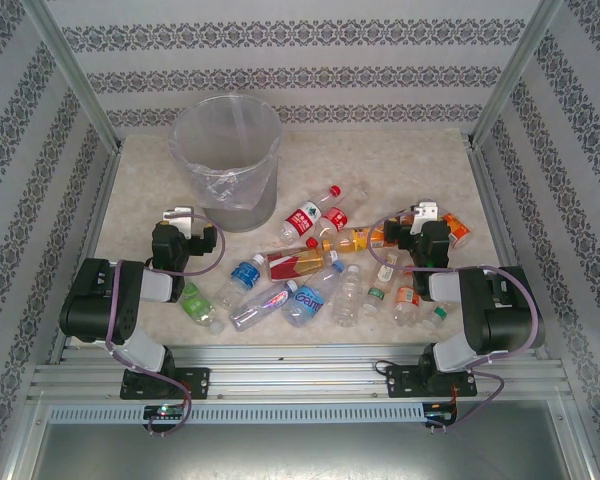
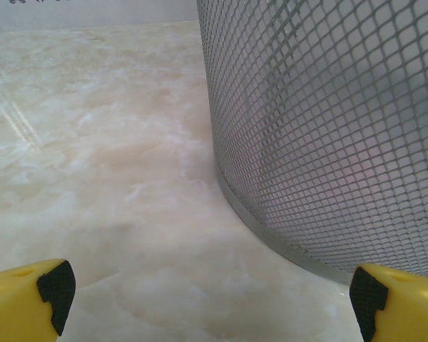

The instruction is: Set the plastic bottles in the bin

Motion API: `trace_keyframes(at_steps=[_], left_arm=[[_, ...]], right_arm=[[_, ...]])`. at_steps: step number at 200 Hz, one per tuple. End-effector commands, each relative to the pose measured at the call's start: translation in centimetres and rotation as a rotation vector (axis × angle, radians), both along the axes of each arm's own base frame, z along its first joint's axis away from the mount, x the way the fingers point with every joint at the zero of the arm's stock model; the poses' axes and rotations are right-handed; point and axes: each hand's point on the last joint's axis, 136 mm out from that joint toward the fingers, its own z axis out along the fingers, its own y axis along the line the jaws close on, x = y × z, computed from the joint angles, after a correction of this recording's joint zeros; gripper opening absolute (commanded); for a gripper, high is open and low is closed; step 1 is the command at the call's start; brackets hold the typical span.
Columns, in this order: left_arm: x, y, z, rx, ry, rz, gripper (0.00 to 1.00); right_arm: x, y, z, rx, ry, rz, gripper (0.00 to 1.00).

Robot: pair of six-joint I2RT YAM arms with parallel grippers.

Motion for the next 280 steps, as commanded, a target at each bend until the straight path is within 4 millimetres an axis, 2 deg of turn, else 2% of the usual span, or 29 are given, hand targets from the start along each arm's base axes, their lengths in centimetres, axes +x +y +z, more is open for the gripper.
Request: trace_keyframes(at_steps=[1, 48, 112, 145, 177, 209, 230, 252, 280], left_arm=[[0.3, 0.8, 0.7, -0.006, -0.016, 0.031, 1.00], [0.0, 0.6, 0.9, -0.005, -0.036, 0.020, 1.00], [-1.6, 1.2, 3.4, -0.005, -0.122, 0.058, 1.00], [-2.1, 1.5, 5.6, 0.007, -0.117, 0.086, 1.00], [-2.8, 0.5, 9.3, -0.041, -0.142, 0.085, 1.00], [-4.2, -2.8, 12.7, -0.073, -0.139, 0.036, 1.00], [-5.3, -5.6, 14.1, -0.081, -0.121, -0.028, 1.00], [-6.5, -9.3, 15.5, -0.111, -0.087, -0.131, 1.00], [-7.9, -14.5, 17.7, -0.169, -0.031, -0.294, 1.00]], right_arm=[[0.6, 0.0, 1.0, 0.010, -0.028, 0.007, 0.98], [0.5, 0.0, 1.2, 0.011, -0.038, 0.005, 0.98], [-0.3, -0.5, 3.5, 0.014, -0.029, -0.019, 0.98], [-0.8, -0.7, 4.9, 0.047, 0.033, -0.053, 0.98], [-1.4, -0.2, 6.2, 0.121, 0.088, -0.070, 0.98], [-2.9, -0.3, 7.4, 0.201, 0.134, -0.136, 0.98], [-4.1, -1.3, 7.4, 0.237, 0.186, -0.228, 0.98], [-5.2, -1.7, 7.5, 0.258, 0.218, -0.259, 0.98], [-6.3, -0.9, 7.9, 0.309, 0.249, -0.229, 0.98]])
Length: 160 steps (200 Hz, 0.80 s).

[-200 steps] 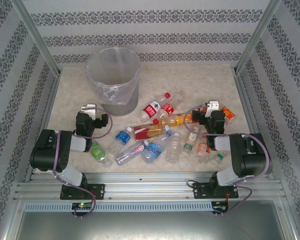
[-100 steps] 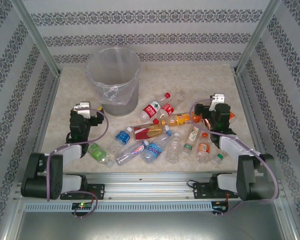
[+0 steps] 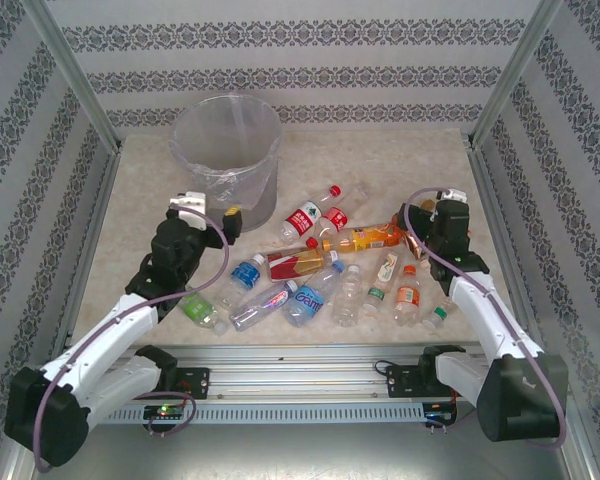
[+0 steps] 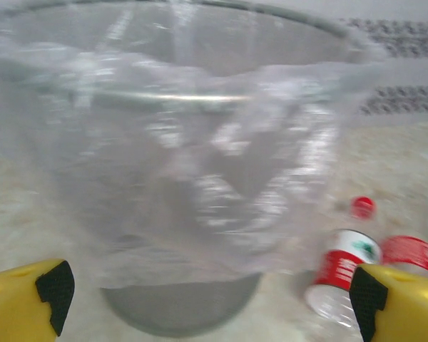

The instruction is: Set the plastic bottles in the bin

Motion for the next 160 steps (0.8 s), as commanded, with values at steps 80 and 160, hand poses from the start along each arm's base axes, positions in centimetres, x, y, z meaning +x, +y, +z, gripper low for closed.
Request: trace_keyframes(at_steps=[80, 160], left_arm=[[-3.9, -16.7, 5.6, -0.013, 0.232, -0.612, 1.00], [-5.8, -23.1, 5.3, 0.031, 0.229, -0.910, 1.00]], right_arm=[[-1.7, 2.7, -3.0, 0.193, 0.273, 0.092, 0.98], [0.7, 1.2, -5.0, 0.187, 0.394, 0.082, 0.98]])
